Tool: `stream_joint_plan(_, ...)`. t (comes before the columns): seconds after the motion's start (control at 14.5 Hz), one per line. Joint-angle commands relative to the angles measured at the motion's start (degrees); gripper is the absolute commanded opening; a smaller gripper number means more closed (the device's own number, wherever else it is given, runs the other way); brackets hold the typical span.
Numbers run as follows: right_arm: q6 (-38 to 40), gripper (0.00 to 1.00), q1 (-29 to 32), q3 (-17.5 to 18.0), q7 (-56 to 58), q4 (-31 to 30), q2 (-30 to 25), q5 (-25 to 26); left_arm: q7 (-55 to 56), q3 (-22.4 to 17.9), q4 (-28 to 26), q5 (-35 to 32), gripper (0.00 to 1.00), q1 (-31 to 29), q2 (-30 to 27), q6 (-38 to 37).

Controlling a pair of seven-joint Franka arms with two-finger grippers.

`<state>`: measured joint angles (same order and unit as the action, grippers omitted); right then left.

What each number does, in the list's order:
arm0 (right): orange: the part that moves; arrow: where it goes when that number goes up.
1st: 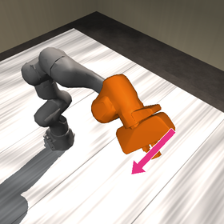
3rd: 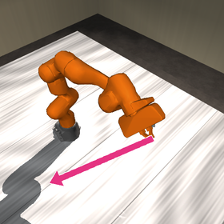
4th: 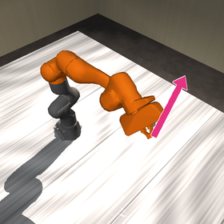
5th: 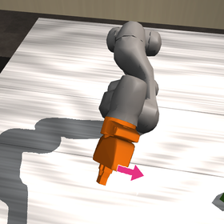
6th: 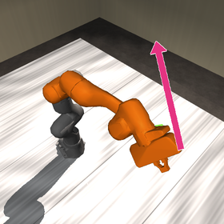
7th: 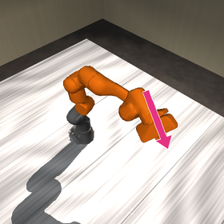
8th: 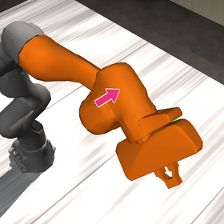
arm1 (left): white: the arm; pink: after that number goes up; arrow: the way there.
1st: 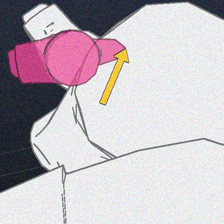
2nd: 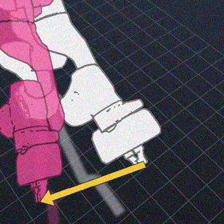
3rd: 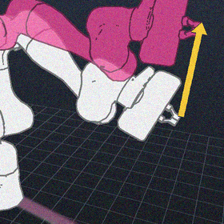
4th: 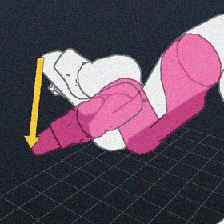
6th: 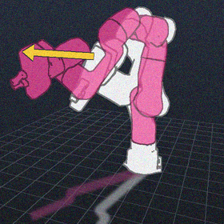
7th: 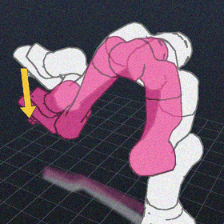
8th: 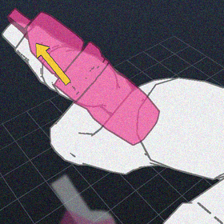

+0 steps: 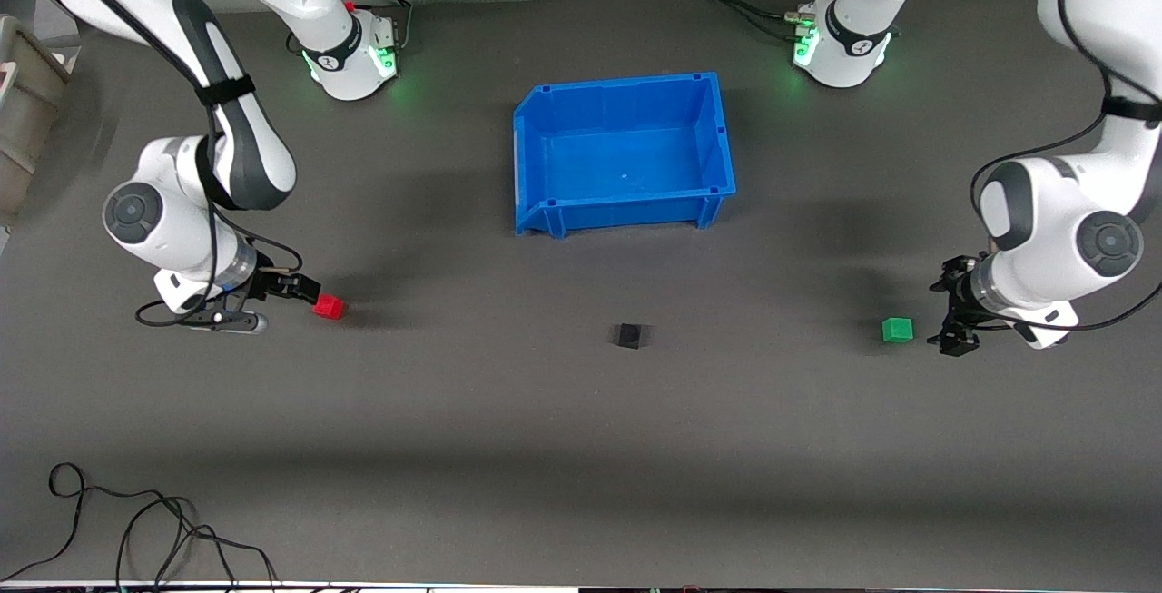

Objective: Attach green and red cubes to black cube
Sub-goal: 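Close the right gripper on the red cube while the left gripper grasps green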

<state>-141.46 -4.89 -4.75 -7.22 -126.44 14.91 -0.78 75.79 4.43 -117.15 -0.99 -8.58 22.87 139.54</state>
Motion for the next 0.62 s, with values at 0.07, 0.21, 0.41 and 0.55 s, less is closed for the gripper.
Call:
stream_joint_plan(0.07,-6.71,1.0,-0.56,0.09,-0.95,0.67,5.56,-8.42,3.23,0.23,0.25,0.02,0.98,0.14,6.03,6.17)
stream_joint_plan(0.21,-7.77,1.0,-0.91,0.18,-0.95,1.72,7.85,-10.2,3.23,0.23,1.04,0.02,0.98,-0.39,7.27,6.53)
stream_joint_plan(0.41,-9.88,1.0,-1.0,0.36,-1.13,2.52,10.49,-10.21,3.32,0.23,1.3,0.46,0.93,-0.39,7.27,6.53)
stream_joint_plan(0.55,-11.03,1.0,-1.0,0.45,-1.22,2.52,12.07,-10.21,3.32,0.23,1.31,0.46,0.81,-0.39,7.36,6.53)
